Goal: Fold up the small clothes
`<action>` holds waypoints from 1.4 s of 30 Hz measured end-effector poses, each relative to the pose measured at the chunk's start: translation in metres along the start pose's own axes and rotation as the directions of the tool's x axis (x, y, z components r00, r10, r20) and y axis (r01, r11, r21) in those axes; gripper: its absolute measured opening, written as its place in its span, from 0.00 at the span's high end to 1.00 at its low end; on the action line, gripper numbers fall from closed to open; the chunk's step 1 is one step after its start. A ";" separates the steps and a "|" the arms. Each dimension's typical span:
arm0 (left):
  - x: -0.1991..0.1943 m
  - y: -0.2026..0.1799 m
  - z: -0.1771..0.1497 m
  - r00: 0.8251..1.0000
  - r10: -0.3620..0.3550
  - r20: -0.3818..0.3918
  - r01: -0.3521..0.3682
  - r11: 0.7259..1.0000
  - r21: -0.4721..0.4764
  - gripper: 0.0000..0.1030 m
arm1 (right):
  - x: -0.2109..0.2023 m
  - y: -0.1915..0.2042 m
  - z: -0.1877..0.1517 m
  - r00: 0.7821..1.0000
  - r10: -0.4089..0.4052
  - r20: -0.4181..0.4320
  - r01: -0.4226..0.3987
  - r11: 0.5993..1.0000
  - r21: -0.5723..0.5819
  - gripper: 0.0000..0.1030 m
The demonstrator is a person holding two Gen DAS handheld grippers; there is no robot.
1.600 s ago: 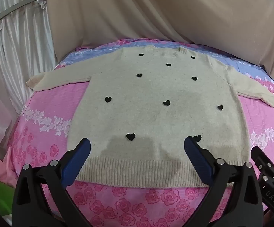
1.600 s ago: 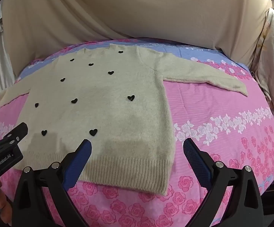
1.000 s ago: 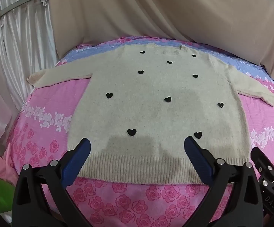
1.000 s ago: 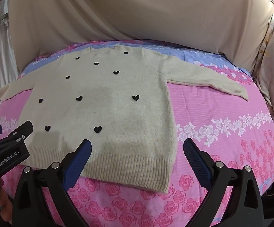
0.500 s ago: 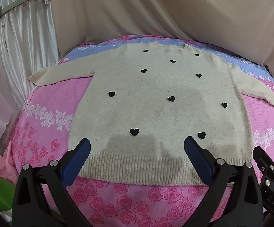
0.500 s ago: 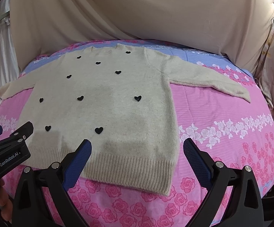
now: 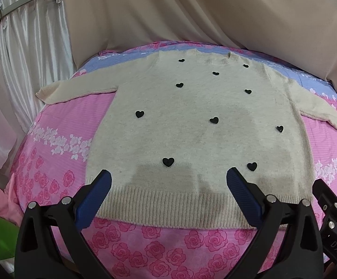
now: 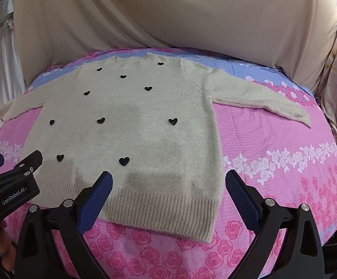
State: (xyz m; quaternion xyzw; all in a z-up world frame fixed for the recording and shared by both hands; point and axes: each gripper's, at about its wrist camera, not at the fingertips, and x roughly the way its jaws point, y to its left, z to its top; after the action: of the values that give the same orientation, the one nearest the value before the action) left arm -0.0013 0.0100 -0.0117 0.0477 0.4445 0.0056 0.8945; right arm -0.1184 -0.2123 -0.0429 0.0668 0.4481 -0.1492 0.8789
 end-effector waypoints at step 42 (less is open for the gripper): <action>0.007 -0.008 0.005 1.000 -0.010 -0.021 0.011 1.000 0.017 0.06 | 0.010 -0.008 0.004 1.000 -0.002 -0.026 0.002 1.000 0.003 0.07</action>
State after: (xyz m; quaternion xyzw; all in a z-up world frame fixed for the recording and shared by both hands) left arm 0.0065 0.0018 -0.0148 0.0530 0.4542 -0.0024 0.8893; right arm -0.1121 -0.2227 -0.0480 0.0696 0.4593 -0.1500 0.8728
